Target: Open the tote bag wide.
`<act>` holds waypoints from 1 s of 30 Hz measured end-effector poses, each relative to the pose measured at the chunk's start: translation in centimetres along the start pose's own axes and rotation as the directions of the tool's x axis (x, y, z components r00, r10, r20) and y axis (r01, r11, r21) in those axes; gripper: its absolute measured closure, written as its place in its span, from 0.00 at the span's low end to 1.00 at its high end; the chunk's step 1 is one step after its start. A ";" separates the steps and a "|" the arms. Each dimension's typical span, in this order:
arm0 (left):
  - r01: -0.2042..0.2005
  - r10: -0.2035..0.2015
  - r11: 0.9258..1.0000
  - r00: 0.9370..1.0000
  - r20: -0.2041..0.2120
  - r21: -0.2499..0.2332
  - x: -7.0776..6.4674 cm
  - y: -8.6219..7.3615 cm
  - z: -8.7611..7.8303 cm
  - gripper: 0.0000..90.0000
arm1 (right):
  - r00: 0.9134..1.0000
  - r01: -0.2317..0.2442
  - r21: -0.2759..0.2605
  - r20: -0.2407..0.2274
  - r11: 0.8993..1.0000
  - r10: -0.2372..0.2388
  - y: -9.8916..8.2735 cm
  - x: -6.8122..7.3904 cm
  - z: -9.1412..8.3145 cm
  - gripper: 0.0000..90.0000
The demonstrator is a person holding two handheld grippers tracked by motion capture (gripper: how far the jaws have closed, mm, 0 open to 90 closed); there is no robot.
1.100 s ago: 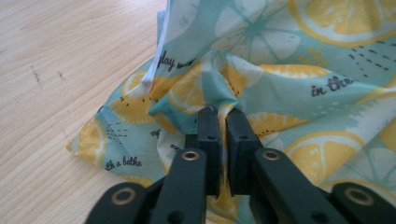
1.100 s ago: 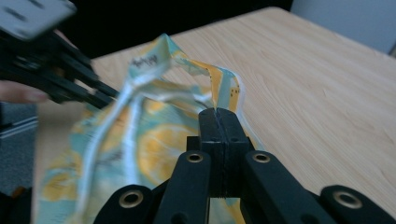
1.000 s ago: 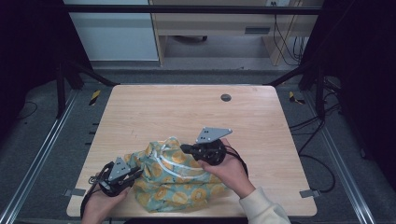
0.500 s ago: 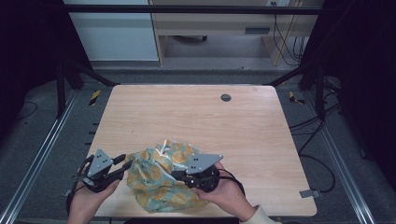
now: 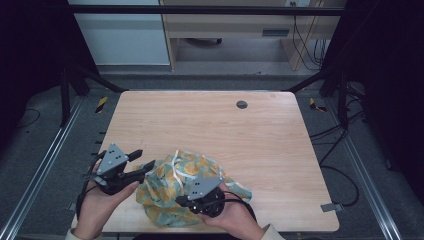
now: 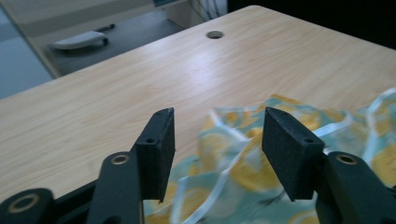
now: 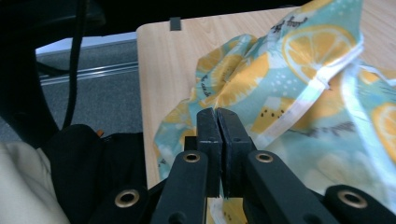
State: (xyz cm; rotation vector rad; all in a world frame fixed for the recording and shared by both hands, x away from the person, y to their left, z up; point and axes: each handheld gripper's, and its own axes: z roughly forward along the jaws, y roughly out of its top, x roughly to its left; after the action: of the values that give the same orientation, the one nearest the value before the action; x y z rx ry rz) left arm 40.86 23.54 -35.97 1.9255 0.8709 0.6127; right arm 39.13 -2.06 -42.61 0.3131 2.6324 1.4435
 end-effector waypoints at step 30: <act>-0.114 0.089 0.987 0.974 0.207 0.112 -3.3 -6.7 1.9 0.98 | 0.999 -0.012 0.005 0.047 1.000 0.012 0.1 -0.6 -1.6 0.76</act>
State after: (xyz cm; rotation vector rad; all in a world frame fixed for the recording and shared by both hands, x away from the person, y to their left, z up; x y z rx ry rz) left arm 37.95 22.22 -43.04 2.1123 0.6988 0.4221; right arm 39.35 -3.47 -41.64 0.3590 2.6016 1.4156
